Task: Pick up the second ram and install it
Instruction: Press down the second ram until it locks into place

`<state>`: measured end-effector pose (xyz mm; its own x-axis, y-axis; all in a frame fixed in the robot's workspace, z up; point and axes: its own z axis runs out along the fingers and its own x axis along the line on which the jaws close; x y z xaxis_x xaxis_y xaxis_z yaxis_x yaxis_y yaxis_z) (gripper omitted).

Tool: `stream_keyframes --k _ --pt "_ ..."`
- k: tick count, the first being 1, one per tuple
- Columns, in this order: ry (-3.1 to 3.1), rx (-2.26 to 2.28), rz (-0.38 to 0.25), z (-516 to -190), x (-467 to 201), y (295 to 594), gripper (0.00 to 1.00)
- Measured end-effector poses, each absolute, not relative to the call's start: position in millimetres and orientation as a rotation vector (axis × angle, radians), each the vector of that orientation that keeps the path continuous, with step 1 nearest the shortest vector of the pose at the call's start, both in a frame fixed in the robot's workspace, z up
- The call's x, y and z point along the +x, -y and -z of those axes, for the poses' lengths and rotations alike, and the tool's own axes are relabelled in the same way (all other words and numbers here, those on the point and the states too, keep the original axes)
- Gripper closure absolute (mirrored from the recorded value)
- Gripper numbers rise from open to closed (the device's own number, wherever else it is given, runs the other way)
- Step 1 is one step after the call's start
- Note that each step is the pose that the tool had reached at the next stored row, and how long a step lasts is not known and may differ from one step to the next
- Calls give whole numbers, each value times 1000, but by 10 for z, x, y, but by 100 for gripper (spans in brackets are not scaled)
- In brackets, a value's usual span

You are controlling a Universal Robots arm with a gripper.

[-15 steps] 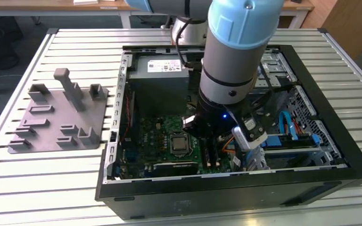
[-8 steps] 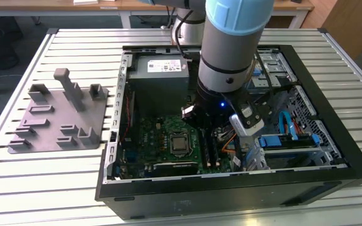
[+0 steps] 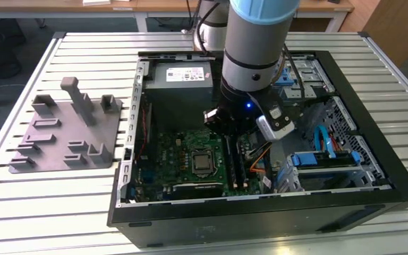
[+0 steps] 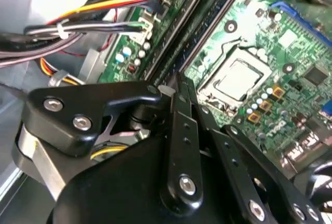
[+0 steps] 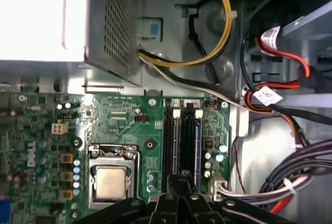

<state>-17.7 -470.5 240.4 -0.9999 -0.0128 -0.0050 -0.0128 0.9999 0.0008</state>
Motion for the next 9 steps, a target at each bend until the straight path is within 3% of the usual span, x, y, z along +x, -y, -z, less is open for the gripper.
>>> stream_keyframes --k 9 --pt "-3136 -20 -2 -2697 -178 4705 90"
